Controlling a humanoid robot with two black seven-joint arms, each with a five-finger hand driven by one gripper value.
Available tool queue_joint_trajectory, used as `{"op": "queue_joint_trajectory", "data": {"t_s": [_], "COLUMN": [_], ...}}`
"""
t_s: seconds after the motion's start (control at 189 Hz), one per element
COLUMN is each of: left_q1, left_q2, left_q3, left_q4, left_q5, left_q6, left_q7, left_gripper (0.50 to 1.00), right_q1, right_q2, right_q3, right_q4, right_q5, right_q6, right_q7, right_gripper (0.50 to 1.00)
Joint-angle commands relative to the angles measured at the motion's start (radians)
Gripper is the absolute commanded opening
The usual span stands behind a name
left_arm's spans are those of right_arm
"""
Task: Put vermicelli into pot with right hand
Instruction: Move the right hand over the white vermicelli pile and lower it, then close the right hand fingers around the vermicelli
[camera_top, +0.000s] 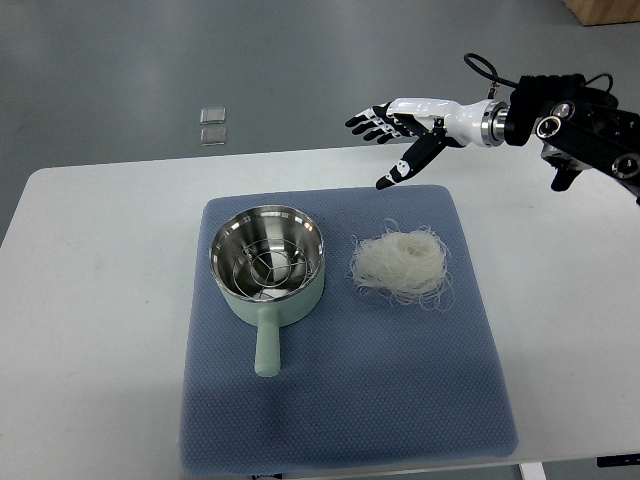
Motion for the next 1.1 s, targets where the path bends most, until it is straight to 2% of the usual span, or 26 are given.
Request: {"op": "queue_joint_trajectory", "data": {"t_s": [0.0, 0.127, 0.265, 0.429, 0.635, 0.82, 1.095], "left_q1": [0.0, 0.0, 0.0, 0.0, 0.0, 0.0, 0.0], "left_q2": [0.0, 0.0, 0.0, 0.0, 0.0, 0.0, 0.0], "left_q3": [0.0, 0.001, 0.001, -0.002, 0.0, -0.002, -0.002], "left_q4": [0.0, -0.003, -0.012, -0.011, -0.012, -0.011, -0.009], "left_q5": [0.0, 0.002, 0.0, 0.0, 0.0, 0.0, 0.0], "left_q6": [0.0, -0.001, 0.0, 0.0, 0.0, 0.002, 0.002], "left_q7": [0.002, 0.002, 0.002, 0.002, 0.003, 0.002, 0.003], "left_gripper": [1.0, 1.0, 1.0, 1.0, 1.0, 1.0, 1.0], "right_q1": [0.172, 0.301, 0.318, 0.316, 0.247, 0.18, 0.095], "right_q2": [-0.023, 0.006, 0.037, 0.02, 0.013, 0.031, 0.065], "right_q3": [-0.248, -0.403, -0.437, -0.441, -0.423, -0.421, -0.425], "right_q4": [0.062, 0.093, 0.102, 0.183, 0.194, 0.185, 0.136], "right_q5": [-0.012, -0.009, -0.003, 0.039, 0.049, 0.031, -0.014], "right_q6": [0.043, 0.049, 0.072, 0.079, 0.072, -0.003, -0.066], "right_q7": [-0.004, -0.028, -0.045, -0.056, -0.048, -0.045, -0.045], "right_gripper": [0.93, 0.93, 0.93, 0.93, 0.928, 0.928, 0.926]}}
